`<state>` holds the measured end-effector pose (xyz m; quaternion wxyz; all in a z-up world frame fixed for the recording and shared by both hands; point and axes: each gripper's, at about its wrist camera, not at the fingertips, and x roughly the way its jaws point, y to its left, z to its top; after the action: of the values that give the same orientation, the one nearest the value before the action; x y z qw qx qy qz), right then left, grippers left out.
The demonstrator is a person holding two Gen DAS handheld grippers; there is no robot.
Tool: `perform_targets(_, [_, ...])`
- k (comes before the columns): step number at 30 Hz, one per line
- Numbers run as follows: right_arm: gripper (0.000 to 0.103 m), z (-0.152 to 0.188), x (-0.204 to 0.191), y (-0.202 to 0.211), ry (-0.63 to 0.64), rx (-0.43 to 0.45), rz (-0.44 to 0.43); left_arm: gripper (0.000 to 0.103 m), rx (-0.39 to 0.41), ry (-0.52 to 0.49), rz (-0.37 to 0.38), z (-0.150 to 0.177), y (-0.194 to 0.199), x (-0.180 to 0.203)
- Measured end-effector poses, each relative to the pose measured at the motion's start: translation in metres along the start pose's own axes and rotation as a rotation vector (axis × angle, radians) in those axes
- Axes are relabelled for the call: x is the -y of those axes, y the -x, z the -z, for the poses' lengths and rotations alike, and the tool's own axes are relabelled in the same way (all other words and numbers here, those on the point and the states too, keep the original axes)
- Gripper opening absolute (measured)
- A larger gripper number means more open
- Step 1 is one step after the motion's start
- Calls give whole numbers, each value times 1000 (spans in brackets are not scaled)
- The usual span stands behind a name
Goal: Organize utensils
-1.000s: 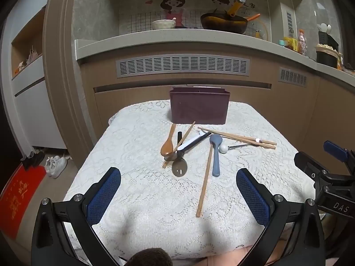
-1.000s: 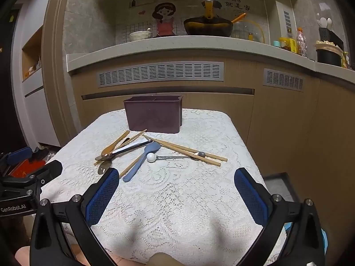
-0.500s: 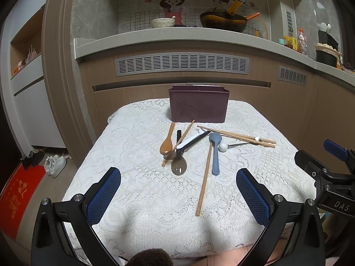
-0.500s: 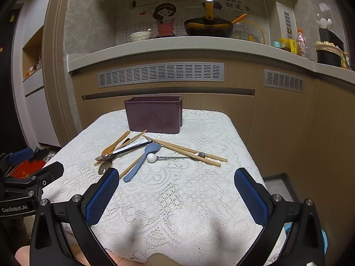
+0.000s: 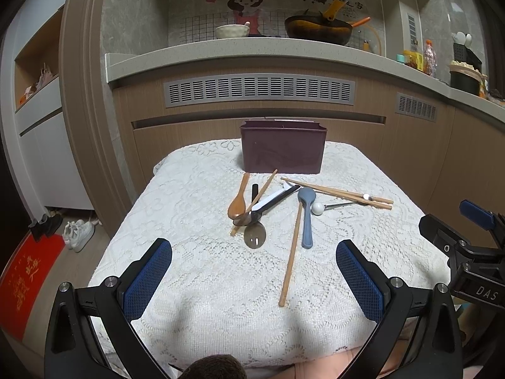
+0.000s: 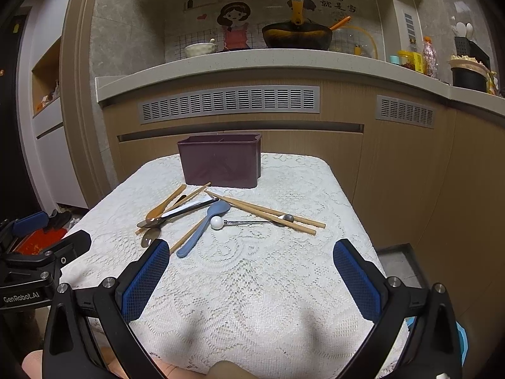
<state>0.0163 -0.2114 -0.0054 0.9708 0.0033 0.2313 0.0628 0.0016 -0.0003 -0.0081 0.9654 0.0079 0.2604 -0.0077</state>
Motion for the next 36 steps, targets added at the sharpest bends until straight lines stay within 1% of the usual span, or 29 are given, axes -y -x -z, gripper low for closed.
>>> perform_targets(24, [103, 1, 0, -1, -1, 0, 3, 103, -1, -1, 0, 0, 0, 0])
perform_targets(36, [103, -1, 3, -4, -11, -12, 4, 103, -21, 6, 5, 0, -6, -2])
